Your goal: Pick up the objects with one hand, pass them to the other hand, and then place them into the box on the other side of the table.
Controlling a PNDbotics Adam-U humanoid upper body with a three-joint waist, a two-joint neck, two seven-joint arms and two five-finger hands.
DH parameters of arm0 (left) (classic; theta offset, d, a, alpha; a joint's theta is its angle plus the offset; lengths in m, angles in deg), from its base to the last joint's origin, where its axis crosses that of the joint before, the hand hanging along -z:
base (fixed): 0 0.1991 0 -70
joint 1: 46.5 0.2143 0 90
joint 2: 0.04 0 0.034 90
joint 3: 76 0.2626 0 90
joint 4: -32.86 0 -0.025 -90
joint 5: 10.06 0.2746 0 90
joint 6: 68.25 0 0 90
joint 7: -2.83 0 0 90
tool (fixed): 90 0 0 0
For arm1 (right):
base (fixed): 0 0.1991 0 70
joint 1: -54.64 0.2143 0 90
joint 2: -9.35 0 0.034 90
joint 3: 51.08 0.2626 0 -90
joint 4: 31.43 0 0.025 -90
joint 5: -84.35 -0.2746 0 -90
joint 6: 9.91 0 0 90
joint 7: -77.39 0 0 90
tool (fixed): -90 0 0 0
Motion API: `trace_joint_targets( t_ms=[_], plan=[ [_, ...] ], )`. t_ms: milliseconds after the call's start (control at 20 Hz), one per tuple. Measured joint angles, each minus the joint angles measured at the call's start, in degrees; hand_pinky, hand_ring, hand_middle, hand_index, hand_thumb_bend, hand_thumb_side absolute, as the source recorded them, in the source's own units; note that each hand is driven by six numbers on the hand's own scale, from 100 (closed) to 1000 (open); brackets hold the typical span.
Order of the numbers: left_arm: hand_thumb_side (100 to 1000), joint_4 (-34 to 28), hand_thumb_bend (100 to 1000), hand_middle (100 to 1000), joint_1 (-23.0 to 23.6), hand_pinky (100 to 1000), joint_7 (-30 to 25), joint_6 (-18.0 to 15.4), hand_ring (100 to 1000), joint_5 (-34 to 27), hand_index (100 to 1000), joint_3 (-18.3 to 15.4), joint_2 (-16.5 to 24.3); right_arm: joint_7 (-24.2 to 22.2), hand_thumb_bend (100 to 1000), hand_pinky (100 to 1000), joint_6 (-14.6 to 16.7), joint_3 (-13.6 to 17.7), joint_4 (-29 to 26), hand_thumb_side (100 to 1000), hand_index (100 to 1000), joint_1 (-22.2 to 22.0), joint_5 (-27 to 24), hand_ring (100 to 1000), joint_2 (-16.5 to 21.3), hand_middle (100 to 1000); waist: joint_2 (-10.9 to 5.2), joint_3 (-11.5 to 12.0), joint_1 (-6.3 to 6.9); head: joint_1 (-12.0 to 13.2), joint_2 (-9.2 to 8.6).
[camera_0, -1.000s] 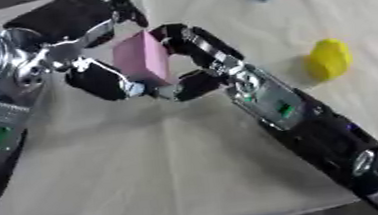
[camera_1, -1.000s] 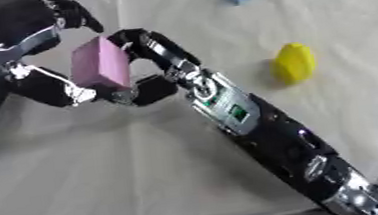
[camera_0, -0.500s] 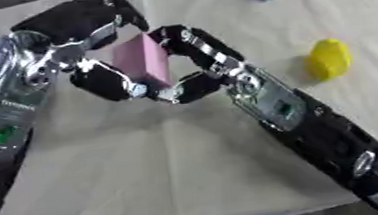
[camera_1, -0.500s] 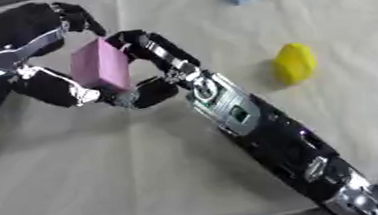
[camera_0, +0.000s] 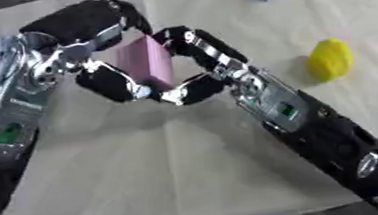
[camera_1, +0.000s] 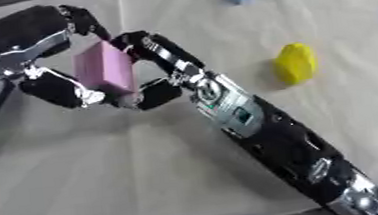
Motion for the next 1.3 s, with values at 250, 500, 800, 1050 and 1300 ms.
trace_joint_targets(
  t_ms=[250,500,800,1050,1300],
  plan=[
    [256,0.0,409,752,0.0,800,-0.17,0.13,768,-0.28,755,0.02,-0.01,-0.03,379,682,0.04,-0.04,0.0,100,563,-0.02,0.01,495,0.03,484,0.0,-0.14,0.0,0.21,0.0],
    [205,0.02,354,693,0.0,761,0.06,0.44,720,-0.13,671,0.14,-0.04,-0.11,384,681,0.14,-0.03,0.0,100,563,-0.02,0.01,494,0.07,484,0.0,-0.17,0.0,0.38,0.0],
    [183,-0.13,323,655,0.0,738,0.65,0.75,686,1.27,620,0.63,-0.08,-0.12,388,679,0.15,-0.03,0.0,100,562,-0.02,0.01,494,0.35,483,0.0,-0.18,0.0,0.66,0.0],
    [166,-0.14,320,600,0.0,715,0.73,0.76,636,2.15,614,0.71,-0.33,-0.09,392,678,0.19,-0.03,0.0,100,562,-0.03,0.01,493,0.47,483,0.0,-0.24,0.0,0.73,0.0],
    [100,0.1,349,541,0.01,687,1.06,1.07,592,2.3,643,0.71,-0.55,0.0,394,678,0.5,-0.03,0.05,100,563,-0.07,0.21,494,0.51,484,0.0,-0.3,0.0,0.74,0.0]
  ],
)
